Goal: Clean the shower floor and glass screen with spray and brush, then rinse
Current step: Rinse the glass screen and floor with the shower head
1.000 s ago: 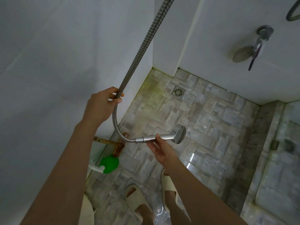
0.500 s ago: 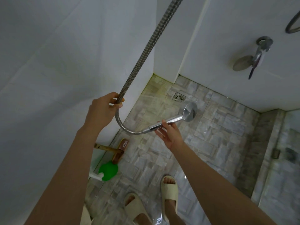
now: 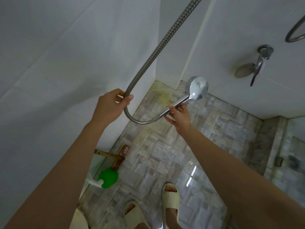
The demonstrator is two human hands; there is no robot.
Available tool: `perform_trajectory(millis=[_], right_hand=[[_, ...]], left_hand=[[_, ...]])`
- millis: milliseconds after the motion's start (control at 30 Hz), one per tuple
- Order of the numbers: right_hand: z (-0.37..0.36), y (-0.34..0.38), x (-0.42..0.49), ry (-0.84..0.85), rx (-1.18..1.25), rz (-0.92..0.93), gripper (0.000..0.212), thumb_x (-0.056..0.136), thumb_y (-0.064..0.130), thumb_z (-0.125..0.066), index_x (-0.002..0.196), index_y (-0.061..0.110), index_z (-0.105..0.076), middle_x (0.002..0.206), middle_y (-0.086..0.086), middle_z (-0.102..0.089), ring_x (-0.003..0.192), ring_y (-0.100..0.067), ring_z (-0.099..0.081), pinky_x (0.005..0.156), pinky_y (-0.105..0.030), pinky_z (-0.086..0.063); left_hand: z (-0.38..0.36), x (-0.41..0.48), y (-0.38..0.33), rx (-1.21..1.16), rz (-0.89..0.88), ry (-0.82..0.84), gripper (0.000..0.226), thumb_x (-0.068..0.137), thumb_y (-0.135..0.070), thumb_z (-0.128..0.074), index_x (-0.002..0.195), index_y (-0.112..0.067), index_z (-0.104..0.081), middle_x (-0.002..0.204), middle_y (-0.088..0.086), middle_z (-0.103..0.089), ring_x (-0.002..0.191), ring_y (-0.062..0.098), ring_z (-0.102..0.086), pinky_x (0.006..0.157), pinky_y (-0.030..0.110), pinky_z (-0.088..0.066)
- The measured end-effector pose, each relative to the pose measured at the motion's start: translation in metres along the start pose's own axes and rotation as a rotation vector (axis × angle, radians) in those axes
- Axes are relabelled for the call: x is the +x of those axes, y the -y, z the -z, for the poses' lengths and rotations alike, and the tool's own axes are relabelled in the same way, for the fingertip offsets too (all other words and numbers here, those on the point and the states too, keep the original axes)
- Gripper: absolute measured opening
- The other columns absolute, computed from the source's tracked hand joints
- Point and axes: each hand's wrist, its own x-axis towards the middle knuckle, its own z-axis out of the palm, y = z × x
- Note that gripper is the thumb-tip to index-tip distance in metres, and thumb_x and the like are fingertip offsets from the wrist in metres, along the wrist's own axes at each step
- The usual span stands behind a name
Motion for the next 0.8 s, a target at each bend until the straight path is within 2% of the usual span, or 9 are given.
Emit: perform_trajectory(millis=[67,133,167,233,333,533,667,733,800], right_hand=[[-0.004,0.008,0.004,0.015,-0.045,0.021,0.024,0.091,0.012,-0.064,0.111,0.016,-0.053,0.108,-0.007,-0.062,0.097,-0.022,-0.065,0.076,-0.036,-0.059],[-0.007,0.016,0.007,0.019,-0.081,0.04,0.026,0.09,0.012,-0.065,0.112,0.017,-0.053,0.106,-0.008,-0.063,0.099,-0.023,-0.064,0.071,-0.034,-0.059],[-0.008,0.02,0.008,0.016,-0.104,0.052,0.028,0.09,0.012,-0.065,0.114,0.016,-0.053,0.106,-0.01,-0.063,0.1,-0.024,-0.064,0.069,-0.033,-0.059],[-0.009,0.026,0.011,0.011,-0.162,0.083,0.032,0.089,0.012,-0.066,0.117,0.015,-0.052,0.109,-0.014,-0.063,0.103,-0.025,-0.065,0.07,-0.034,-0.06],[-0.008,0.036,0.016,0.014,-0.283,0.134,0.029,0.088,0.014,-0.068,0.112,0.018,-0.053,0.109,-0.016,-0.062,0.101,-0.025,-0.064,0.073,-0.036,-0.059],[-0.003,0.054,0.021,0.013,-0.486,0.207,0.023,0.089,0.019,-0.067,0.105,0.015,-0.051,0.092,-0.007,-0.058,0.081,-0.017,-0.059,0.072,-0.038,-0.059],[-0.002,0.064,0.024,0.014,-0.554,0.255,0.023,0.088,0.02,-0.068,0.103,0.015,-0.051,0.085,-0.004,-0.057,0.078,-0.015,-0.059,0.065,-0.033,-0.059],[-0.001,0.069,0.025,0.011,-0.582,0.272,0.023,0.088,0.02,-0.068,0.102,0.014,-0.051,0.08,-0.001,-0.056,0.075,-0.013,-0.059,0.067,-0.035,-0.059],[0.0,0.073,0.026,0.003,-0.608,0.286,0.023,0.088,0.02,-0.067,0.102,0.013,-0.051,0.082,-0.004,-0.058,0.077,-0.017,-0.061,0.071,-0.04,-0.059]], left_hand=[[-0.004,0.0,-0.003,0.016,-0.002,-0.033,0.028,0.087,-0.053,-0.065,0.088,-0.025,-0.067,0.086,-0.007,-0.075,0.086,0.013,-0.07,0.083,0.043,-0.059],[-0.008,0.0,-0.004,0.048,-0.005,-0.078,0.032,0.089,-0.051,-0.063,0.094,-0.019,-0.069,0.09,-0.003,-0.074,0.084,0.015,-0.068,0.078,0.034,-0.057],[-0.009,-0.001,-0.005,0.078,-0.009,-0.096,0.033,0.091,-0.048,-0.062,0.097,-0.016,-0.069,0.091,-0.003,-0.072,0.084,0.014,-0.066,0.075,0.025,-0.051],[-0.012,-0.004,-0.007,0.14,-0.009,-0.12,0.033,0.093,-0.043,-0.061,0.1,-0.012,-0.07,0.087,-0.004,-0.066,0.082,0.012,-0.059,0.069,0.02,-0.039],[-0.016,-0.006,-0.005,0.18,0.002,-0.102,0.03,0.095,-0.038,-0.061,0.101,-0.01,-0.07,0.084,-0.003,-0.064,0.081,0.012,-0.057,0.071,0.021,-0.038],[-0.021,-0.01,0.0,0.111,-0.04,-0.055,0.014,0.093,-0.031,-0.065,0.103,-0.021,-0.067,0.095,0.004,-0.074,0.087,0.017,-0.07,0.083,0.037,-0.057],[-0.025,-0.008,0.0,0.075,-0.031,-0.014,0.012,0.09,-0.033,-0.067,0.098,-0.023,-0.068,0.091,0.003,-0.075,0.085,0.016,-0.072,0.084,0.043,-0.058],[-0.028,-0.008,-0.001,0.06,-0.023,-0.004,0.013,0.09,-0.033,-0.067,0.097,-0.022,-0.069,0.089,0.004,-0.076,0.084,0.016,-0.072,0.086,0.042,-0.057],[-0.032,-0.007,-0.002,0.041,-0.012,0.007,0.012,0.09,-0.032,-0.068,0.096,-0.022,-0.07,0.088,0.004,-0.076,0.083,0.016,-0.073,0.087,0.042,-0.057]])
